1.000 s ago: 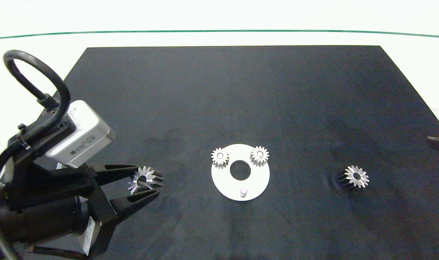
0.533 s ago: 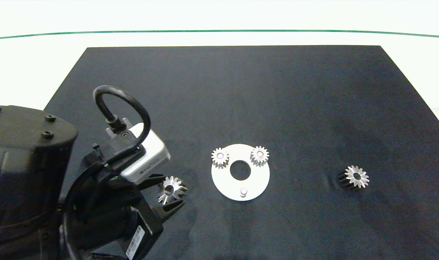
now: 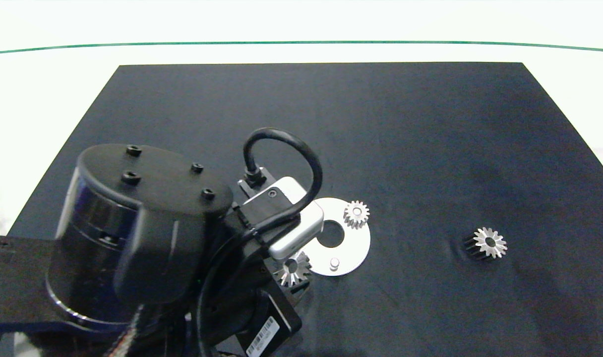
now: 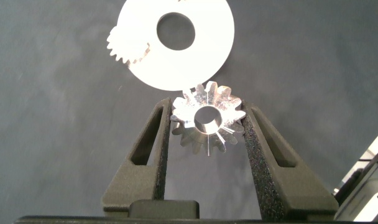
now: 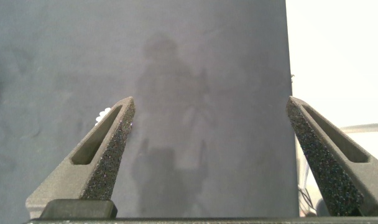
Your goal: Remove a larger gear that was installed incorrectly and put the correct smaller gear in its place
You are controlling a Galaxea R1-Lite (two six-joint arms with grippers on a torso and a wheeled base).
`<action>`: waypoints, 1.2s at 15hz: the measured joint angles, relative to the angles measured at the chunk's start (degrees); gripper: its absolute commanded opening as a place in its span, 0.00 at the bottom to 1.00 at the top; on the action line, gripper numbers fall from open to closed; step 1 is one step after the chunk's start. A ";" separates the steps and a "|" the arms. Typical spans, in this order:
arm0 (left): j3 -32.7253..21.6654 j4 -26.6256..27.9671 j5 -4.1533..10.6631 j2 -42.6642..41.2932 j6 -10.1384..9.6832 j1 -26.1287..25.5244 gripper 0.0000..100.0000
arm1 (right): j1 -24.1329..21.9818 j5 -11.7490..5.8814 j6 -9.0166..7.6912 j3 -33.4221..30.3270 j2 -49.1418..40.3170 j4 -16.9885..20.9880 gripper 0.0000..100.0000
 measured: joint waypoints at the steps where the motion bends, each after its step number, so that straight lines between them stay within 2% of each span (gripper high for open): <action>1: -0.74 -0.63 0.15 1.41 0.09 -0.62 0.13 | -0.91 0.00 0.13 0.00 -0.43 0.00 1.00; 5: -2.67 -7.05 0.50 8.05 0.17 -1.87 0.13 | -3.29 0.02 0.24 0.06 -1.50 0.06 1.00; 8: -4.99 -7.24 0.55 11.58 0.17 -1.89 0.13 | -3.54 0.06 1.16 0.16 -1.69 0.09 1.00; 14: -8.51 -7.40 0.55 16.21 0.11 -1.62 0.13 | -3.54 0.30 1.96 0.24 -1.74 0.77 1.00; 18: -8.98 -7.57 0.52 17.73 -0.16 -1.62 0.13 | -3.54 0.44 2.05 1.05 -1.80 0.78 1.00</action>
